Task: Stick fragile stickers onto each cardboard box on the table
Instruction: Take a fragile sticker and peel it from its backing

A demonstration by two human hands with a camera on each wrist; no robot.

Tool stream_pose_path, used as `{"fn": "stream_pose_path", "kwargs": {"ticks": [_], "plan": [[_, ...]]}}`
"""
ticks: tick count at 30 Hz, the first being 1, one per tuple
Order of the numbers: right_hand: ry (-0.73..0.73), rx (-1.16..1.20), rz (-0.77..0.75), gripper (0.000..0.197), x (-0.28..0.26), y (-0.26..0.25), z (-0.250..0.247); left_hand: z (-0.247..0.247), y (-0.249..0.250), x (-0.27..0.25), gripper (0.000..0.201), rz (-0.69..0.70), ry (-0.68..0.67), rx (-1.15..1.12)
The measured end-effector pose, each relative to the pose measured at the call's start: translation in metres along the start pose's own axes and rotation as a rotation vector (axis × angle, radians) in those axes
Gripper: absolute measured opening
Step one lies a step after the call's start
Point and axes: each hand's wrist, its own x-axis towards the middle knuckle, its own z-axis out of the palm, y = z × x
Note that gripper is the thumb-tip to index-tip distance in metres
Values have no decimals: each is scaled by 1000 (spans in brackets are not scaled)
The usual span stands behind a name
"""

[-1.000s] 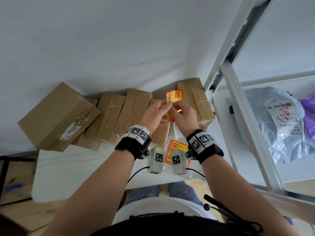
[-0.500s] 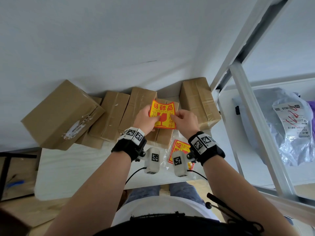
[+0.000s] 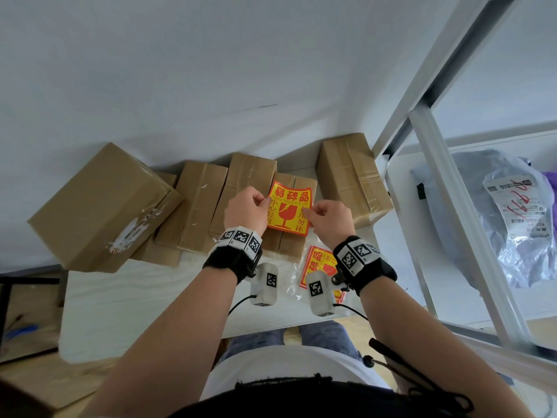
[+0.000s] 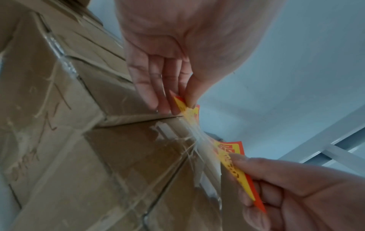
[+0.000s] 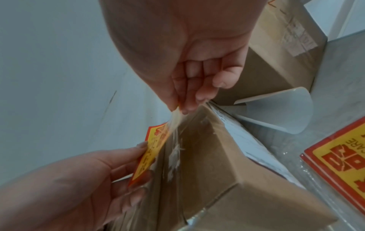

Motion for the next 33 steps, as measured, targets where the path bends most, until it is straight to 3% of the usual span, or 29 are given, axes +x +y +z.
{"fn": "stream_pose_path", "kwargs": {"ticks": [19, 33], "plan": [[17, -269, -85, 29, 1, 3, 5, 13, -2, 6, 17, -48, -60, 106], [-10, -617, -101, 42, 4, 4, 4, 15, 0, 0, 10, 68, -32, 257]]}}
